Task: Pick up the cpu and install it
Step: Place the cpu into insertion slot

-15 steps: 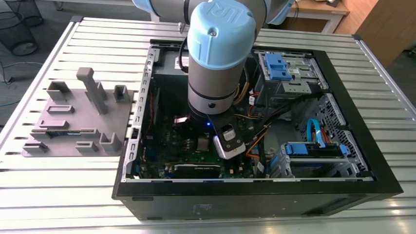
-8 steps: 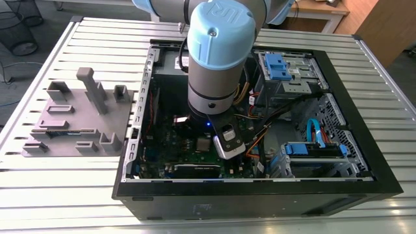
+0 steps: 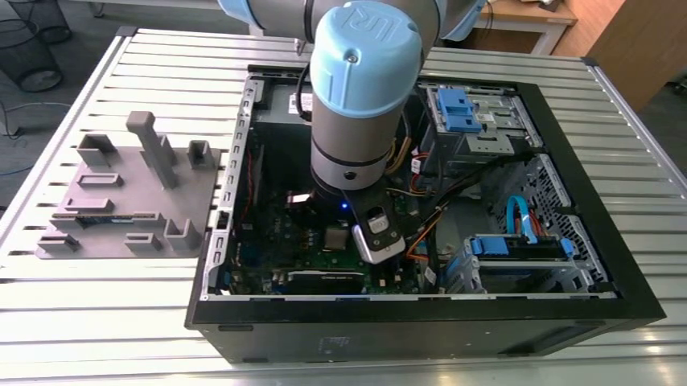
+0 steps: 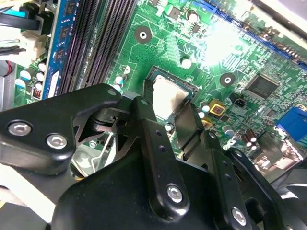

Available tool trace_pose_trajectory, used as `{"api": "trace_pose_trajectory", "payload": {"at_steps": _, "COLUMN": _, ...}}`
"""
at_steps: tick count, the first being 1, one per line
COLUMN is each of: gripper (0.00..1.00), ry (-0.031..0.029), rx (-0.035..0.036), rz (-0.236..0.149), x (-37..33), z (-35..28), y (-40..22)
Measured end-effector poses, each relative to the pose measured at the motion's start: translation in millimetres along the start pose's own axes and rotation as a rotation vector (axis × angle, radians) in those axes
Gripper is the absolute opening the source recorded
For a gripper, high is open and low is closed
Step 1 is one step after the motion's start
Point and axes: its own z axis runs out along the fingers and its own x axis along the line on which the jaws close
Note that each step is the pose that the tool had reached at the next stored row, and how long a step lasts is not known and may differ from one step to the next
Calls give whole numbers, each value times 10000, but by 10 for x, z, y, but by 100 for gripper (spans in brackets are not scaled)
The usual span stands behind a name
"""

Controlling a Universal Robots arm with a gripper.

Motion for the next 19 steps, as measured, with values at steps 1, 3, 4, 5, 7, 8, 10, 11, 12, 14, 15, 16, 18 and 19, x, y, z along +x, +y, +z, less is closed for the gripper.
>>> {"api": "trace_pose_trajectory", "payload": {"at_steps": 1, "gripper": 46, "ry": -1, "rx": 2, "rz": 20, "x": -5, "z": 1, "y": 0}}
{"api": "trace_pose_trajectory", "payload": {"at_steps": 3, "gripper": 46, "ry": -7, "rx": 4, "rz": 132, "x": -8, "z": 4, "y": 0}}
{"api": "trace_pose_trajectory", "payload": {"at_steps": 4, "gripper": 46, "ry": -10, "rx": 3, "rz": 174, "x": -9, "z": 6, "y": 0}}
{"api": "trace_pose_trajectory", "payload": {"at_steps": 5, "gripper": 46, "ry": -13, "rx": 1, "rz": 196, "x": -9, "z": 10, "y": 0}}
{"api": "trace_pose_trajectory", "payload": {"at_steps": 7, "gripper": 46, "ry": -14, "rx": 4, "rz": 208, "x": -10, "z": 21, "y": 0}}
{"api": "trace_pose_trajectory", "payload": {"at_steps": 8, "gripper": 46, "ry": -13, "rx": 9, "rz": 210, "x": -10, "z": 24, "y": -1}}
{"api": "trace_pose_trajectory", "payload": {"at_steps": 10, "gripper": 46, "ry": -13, "rx": 12, "rz": 210, "x": -10, "z": 24, "y": -1}}
{"api": "trace_pose_trajectory", "payload": {"at_steps": 11, "gripper": 46, "ry": -13, "rx": 12, "rz": 210, "x": -10, "z": 24, "y": -1}}
{"api": "trace_pose_trajectory", "payload": {"at_steps": 12, "gripper": 46, "ry": -13, "rx": 11, "rz": 211, "x": -10, "z": 24, "y": -1}}
{"api": "trace_pose_trajectory", "payload": {"at_steps": 14, "gripper": 46, "ry": -14, "rx": 10, "rz": 211, "x": -10, "z": 25, "y": -1}}
{"api": "trace_pose_trajectory", "payload": {"at_steps": 15, "gripper": 46, "ry": -14, "rx": 10, "rz": 210, "x": -10, "z": 25, "y": -1}}
{"api": "trace_pose_trajectory", "payload": {"at_steps": 16, "gripper": 46, "ry": -14, "rx": 10, "rz": 210, "x": -10, "z": 25, "y": -1}}
{"api": "trace_pose_trajectory", "payload": {"at_steps": 18, "gripper": 44, "ry": -12, "rx": 14, "rz": 211, "x": -9, "z": 24, "y": -1}}
{"api": "trace_pose_trajectory", "payload": {"at_steps": 19, "gripper": 44, "ry": -12, "rx": 13, "rz": 211, "x": -9, "z": 24, "y": -1}}
